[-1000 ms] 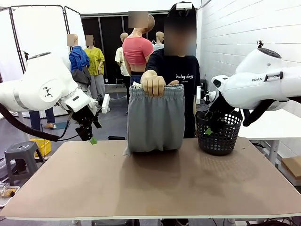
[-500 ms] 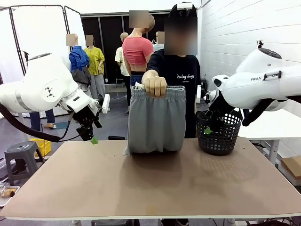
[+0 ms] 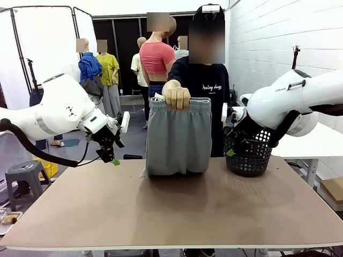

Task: Fold the training pants.
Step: Grab both ends of the Training pants handed by a person.

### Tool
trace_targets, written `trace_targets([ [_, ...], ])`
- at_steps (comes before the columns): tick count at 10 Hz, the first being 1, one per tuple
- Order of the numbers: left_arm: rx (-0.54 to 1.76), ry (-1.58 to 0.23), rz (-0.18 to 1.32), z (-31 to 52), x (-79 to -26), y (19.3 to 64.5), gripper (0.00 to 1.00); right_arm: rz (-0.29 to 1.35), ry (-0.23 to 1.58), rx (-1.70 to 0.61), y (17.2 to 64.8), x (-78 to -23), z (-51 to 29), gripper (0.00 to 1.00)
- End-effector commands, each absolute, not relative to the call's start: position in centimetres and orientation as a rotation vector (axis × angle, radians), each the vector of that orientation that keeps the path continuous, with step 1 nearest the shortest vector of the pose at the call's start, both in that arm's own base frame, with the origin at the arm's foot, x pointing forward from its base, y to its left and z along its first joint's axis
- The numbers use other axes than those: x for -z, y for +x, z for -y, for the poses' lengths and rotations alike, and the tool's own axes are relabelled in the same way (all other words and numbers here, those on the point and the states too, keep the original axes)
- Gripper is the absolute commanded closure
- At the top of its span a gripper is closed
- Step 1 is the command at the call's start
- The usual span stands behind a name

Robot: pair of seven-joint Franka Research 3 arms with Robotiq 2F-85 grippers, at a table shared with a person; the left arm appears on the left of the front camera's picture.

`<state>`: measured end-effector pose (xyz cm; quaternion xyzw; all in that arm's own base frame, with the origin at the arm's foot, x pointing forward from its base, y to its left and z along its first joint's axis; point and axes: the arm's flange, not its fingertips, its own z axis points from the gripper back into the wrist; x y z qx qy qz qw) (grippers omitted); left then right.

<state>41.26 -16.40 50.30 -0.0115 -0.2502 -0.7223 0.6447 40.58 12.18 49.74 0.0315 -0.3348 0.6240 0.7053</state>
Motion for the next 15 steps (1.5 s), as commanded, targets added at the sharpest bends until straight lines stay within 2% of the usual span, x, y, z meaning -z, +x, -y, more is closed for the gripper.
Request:
trace_targets([
  [1,1.679,-0.085,0.643,16.6,-50.1,42.5,0.00,0.809,0.162,-1.436,41.6,-48.4,-11.7,0.00],
  [10,1.576,-0.310,1.029,18.2,-49.4,42.1,0.00,1.076,0.454,-1.429,41.3,-47.1,-12.1,0.00],
  [12,1.563,-0.399,1.056,18.8,-49.3,42.0,0.00,1.111,0.491,-1.428,41.4,-47.1,-12.3,0.00],
  [15,1.537,-0.435,1.091,19.5,-49.2,42.5,0.00,1.160,0.521,-1.445,41.6,-47.2,-12.7,0.00],
])
